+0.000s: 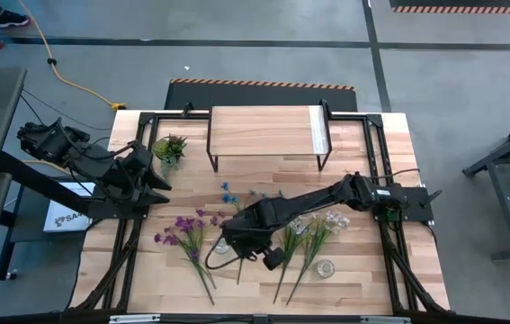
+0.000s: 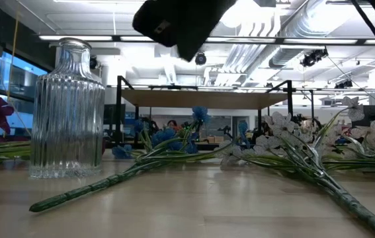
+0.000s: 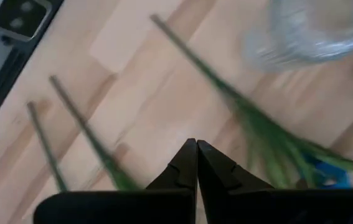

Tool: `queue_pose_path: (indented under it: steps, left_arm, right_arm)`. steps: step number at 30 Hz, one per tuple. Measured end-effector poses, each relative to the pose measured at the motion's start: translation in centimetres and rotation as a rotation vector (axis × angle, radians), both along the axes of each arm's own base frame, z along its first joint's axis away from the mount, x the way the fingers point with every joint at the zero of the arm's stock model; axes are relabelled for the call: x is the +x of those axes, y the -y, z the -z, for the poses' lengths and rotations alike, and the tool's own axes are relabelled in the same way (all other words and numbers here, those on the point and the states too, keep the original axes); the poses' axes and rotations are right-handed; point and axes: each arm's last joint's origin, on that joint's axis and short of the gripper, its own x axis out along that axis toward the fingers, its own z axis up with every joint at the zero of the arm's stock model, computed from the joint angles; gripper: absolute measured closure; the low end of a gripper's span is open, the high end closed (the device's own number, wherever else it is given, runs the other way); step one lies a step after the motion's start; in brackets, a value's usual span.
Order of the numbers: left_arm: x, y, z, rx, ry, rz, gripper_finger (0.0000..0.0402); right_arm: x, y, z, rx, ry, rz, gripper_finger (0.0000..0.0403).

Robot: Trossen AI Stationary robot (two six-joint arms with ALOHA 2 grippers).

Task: Pick and place flowers into a vace then onto a shelf
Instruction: Put the left white flowers into the right transparent vase

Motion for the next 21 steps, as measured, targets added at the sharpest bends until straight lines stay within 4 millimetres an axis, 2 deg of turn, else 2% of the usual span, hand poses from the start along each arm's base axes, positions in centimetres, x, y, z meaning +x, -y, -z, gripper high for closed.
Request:
queue_pose_path:
  steps: [5,9,14,21]
  left_arm:
    - [0.0,0.0,0.0,-0.001,-0.001,0.004,0.0153]
    - [0.1,0.1,0.0,0.01,-0.002,0.013,0.0153]
    - [0.4,0.2,0.1,0.022,-0.008,0.018,0.0153]
    - [0.9,0.5,0.3,0.024,-0.027,0.028,0.0153]
  right_arm:
    - [-1.9,-0.6,0.2,0.012,-0.164,-0.088,0.0402]
    - [-2.8,-1.3,0.2,0.004,-0.225,-0.147,0.0402]
    - [-2.9,-1.6,0.5,0.024,-0.248,-0.156,0.0402]
    - [-2.6,-2.4,2.9,0.048,-0.33,-0.183,0.0402]
